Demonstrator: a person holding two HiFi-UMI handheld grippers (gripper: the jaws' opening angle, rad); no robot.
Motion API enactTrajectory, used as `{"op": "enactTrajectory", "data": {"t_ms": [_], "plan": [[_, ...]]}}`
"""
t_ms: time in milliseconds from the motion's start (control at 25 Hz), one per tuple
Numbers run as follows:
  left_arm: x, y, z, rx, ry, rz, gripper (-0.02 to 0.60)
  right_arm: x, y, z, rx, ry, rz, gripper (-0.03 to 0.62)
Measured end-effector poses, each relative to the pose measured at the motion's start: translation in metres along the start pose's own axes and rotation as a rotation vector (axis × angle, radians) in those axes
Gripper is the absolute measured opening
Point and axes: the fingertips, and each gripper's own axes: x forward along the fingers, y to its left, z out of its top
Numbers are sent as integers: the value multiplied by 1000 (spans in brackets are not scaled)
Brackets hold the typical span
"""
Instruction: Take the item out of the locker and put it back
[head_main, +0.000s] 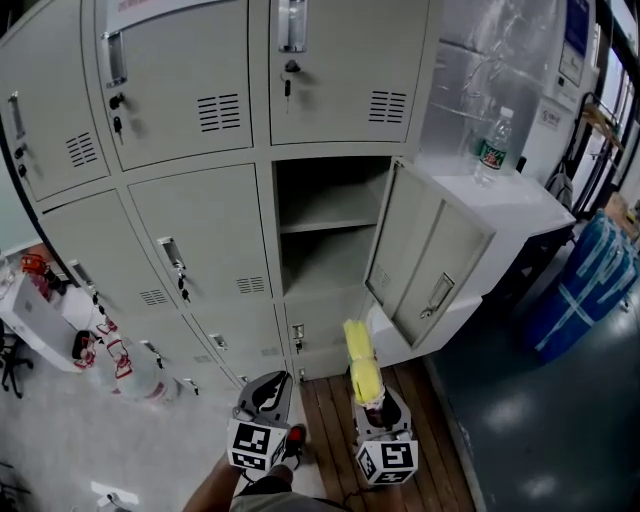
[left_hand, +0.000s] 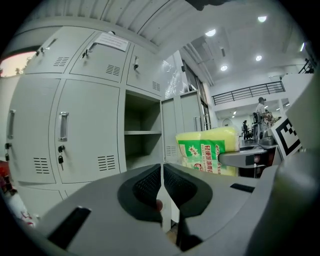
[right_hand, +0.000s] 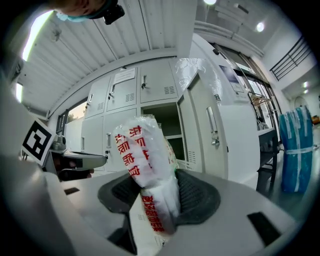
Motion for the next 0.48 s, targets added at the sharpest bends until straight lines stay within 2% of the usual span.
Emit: {"op": "enactTrajectory", "data": {"t_ms": [160, 480], "plan": [[-9, -4, -5, 2, 3, 6, 37, -13, 3, -12, 41, 18, 7, 219], [-7, -7, 6, 17, -9, 12, 29, -13, 2, -11, 43, 12, 17, 218]]}}
